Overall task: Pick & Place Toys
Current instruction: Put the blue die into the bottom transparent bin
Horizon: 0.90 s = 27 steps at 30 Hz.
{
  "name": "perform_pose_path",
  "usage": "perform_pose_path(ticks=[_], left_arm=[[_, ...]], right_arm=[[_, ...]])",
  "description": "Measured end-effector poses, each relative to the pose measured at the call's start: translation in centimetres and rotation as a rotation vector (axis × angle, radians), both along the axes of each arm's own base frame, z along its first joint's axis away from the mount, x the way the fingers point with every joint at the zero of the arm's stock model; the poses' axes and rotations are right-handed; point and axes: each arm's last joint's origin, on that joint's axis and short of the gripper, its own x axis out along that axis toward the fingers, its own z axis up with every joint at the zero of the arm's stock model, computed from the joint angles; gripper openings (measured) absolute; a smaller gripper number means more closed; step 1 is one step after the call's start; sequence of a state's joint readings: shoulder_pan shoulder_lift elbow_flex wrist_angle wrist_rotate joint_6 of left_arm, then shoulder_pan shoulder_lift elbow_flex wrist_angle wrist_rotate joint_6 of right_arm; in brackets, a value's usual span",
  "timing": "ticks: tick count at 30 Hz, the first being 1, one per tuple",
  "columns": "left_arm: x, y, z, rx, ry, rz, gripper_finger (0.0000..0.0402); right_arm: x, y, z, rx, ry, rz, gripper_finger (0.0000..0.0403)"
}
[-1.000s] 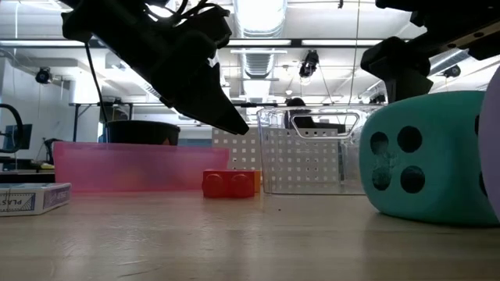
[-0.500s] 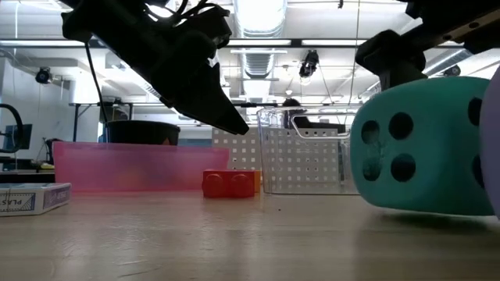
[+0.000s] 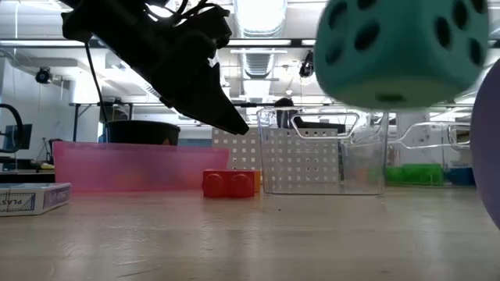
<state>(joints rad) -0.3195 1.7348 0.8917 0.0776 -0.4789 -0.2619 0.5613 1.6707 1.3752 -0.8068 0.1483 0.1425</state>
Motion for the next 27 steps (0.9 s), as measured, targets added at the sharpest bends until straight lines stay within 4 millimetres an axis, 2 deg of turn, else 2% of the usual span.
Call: perform_pose_path(ticks=[5,8,12,15,23,27], left_arm=[[0.0,0.0,0.0,0.000,0.000,0.000,0.0242],[0.0,0.0,0.0,0.000,0.000,0.000,0.0242],[0.0,0.0,0.0,0.000,0.000,0.000,0.0243],[0.0,0.0,0.0,0.000,0.000,0.000,0.0242],[0.0,0.0,0.0,0.000,0.001,0.000,0.0242],[0.0,0.0,0.0,0.000,0.001,0.000,0.0243]], right_arm=[[0.0,-0.5,4.2,-0.128,-0.052,-0.009,0.0398],[-0.3,-1.5,6.5,-0.281,-0.091,-0.050,0.0398],[-0.2,-3.7,7.5,-0.443,-0.099,-0.151,0.0398],[0.5,-5.9,6.8,-0.459,-0.055,-0.212,0.0398],[1.5,-11.7,2.6,-0.434,0.158,-0.315,0.0398],[2.2,-13.9,1.5,-0.421,0.149,-0.379,0.0398]])
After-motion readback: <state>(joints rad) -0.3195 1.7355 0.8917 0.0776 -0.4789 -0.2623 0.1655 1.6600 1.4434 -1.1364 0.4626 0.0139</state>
